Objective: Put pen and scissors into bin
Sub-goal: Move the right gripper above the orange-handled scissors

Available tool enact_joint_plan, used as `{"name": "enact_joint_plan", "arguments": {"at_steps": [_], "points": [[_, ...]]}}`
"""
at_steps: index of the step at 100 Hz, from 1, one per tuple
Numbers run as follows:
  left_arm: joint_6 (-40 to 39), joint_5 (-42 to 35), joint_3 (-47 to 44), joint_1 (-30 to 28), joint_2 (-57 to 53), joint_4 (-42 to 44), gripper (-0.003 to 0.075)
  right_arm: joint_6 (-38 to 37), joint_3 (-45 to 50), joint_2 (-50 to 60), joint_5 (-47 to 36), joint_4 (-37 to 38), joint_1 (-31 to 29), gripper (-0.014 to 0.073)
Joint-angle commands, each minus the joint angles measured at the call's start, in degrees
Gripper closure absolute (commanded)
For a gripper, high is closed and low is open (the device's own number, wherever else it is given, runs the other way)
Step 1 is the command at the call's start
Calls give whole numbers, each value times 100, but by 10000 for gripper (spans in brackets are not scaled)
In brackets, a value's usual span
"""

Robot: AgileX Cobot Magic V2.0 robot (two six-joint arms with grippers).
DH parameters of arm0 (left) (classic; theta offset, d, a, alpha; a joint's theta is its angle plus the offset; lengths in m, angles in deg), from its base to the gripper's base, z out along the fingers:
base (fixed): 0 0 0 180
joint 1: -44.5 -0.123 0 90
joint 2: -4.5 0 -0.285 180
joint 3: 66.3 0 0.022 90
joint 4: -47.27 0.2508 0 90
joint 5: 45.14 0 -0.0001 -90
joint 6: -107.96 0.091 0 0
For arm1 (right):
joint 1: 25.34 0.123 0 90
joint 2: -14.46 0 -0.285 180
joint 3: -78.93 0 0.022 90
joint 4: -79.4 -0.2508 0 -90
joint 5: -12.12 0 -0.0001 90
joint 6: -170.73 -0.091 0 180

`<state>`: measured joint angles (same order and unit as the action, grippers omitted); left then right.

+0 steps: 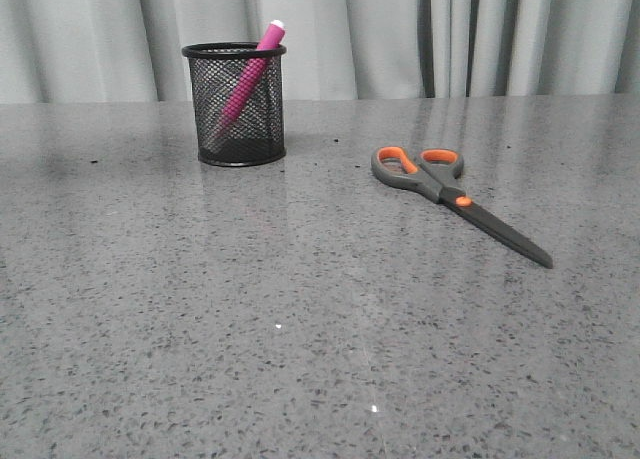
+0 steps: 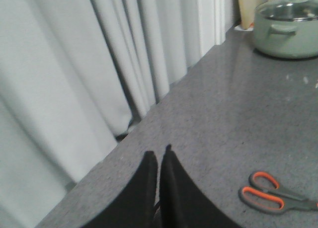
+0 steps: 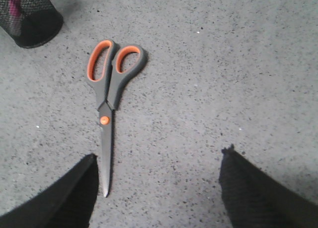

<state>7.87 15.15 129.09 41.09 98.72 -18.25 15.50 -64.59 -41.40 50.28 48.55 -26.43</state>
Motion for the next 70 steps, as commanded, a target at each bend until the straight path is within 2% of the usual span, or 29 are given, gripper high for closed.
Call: {"name": "enact_joint_plan", "arguments": {"at_steps": [1, 17, 39, 55, 70], "points": [[-722, -373, 154, -79, -632, 410, 740, 59, -212, -34, -313, -351, 2, 129], [-1184, -1341, -462, -88, -1464, 998, 740, 343, -229, -166, -234, -432, 2, 129], [-1466, -3070, -2338, -88, -2835, 943, 740, 688, -744, -774, 103, -449, 456, 129], [-1466, -3191, -3417, -88, -3554, 954, 739, 818, -1324, -1528, 306, -139, 891, 129], [-1466, -3148, -4060, -88, -3994, 965, 739, 705, -1912, -2276, 563, 0, 1184, 129]]}}
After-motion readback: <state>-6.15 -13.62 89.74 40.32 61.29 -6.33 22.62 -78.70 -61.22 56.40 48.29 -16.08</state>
